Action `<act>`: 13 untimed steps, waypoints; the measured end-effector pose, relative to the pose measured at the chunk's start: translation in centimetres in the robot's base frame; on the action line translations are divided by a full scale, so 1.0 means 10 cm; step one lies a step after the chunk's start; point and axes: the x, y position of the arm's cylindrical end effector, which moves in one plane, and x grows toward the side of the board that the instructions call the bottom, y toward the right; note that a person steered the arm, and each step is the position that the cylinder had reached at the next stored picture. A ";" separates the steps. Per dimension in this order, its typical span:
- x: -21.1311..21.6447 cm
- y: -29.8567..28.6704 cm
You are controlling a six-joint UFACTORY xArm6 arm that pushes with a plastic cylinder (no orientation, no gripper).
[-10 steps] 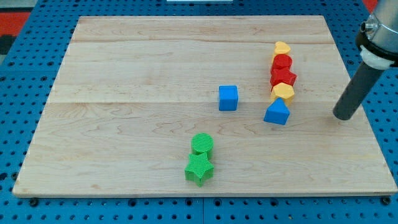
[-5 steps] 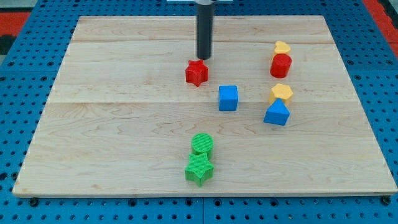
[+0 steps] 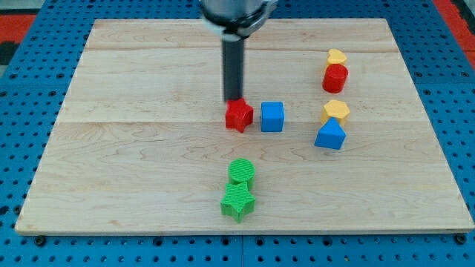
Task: Place red blocks to the top left of the green circle
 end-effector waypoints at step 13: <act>1.29 2.07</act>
